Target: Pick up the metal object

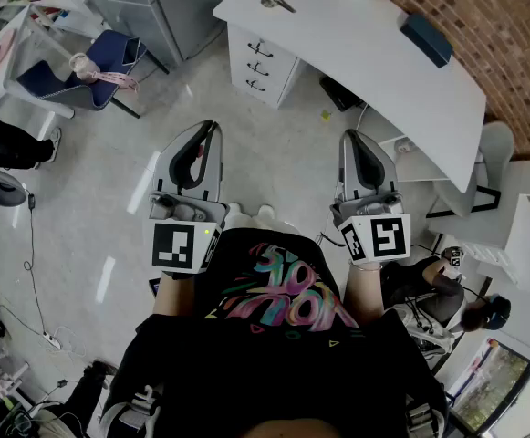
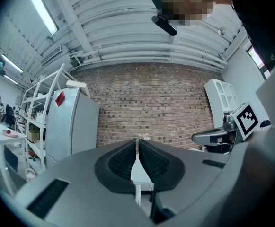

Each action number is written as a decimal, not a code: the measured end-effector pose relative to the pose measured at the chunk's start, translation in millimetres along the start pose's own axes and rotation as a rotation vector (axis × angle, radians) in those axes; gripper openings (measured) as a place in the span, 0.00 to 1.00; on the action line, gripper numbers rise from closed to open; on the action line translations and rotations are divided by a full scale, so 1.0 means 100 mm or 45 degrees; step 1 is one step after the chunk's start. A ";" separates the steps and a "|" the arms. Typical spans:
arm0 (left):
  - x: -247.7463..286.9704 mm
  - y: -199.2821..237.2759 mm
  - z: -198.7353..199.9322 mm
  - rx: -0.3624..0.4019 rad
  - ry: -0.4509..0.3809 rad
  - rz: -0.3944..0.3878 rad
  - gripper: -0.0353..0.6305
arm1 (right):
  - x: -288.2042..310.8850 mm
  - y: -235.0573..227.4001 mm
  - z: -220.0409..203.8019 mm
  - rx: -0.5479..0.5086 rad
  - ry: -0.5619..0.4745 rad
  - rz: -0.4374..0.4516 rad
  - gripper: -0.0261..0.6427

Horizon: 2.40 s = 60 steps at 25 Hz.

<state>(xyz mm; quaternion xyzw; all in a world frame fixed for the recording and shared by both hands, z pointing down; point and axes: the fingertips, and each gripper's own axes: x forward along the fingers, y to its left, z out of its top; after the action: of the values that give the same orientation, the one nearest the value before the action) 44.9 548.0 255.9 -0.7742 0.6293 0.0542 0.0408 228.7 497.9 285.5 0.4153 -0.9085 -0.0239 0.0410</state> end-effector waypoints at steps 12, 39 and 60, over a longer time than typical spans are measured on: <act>0.00 -0.34 -0.07 0.035 0.091 0.039 0.11 | -0.27 -0.21 -0.08 0.022 -0.019 0.033 0.07; 1.62 1.14 -0.37 0.017 0.012 0.138 0.11 | 2.01 -0.66 -0.25 0.024 0.027 0.133 0.07; 2.69 2.54 -0.82 -0.065 0.099 0.020 0.11 | 3.65 -0.83 -0.40 0.024 0.123 -0.063 0.07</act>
<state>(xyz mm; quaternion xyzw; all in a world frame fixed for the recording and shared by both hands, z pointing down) -146.5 224.8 301.7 -0.7714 0.6350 0.0407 -0.0039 57.0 166.7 338.5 0.4388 -0.8950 0.0035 0.0803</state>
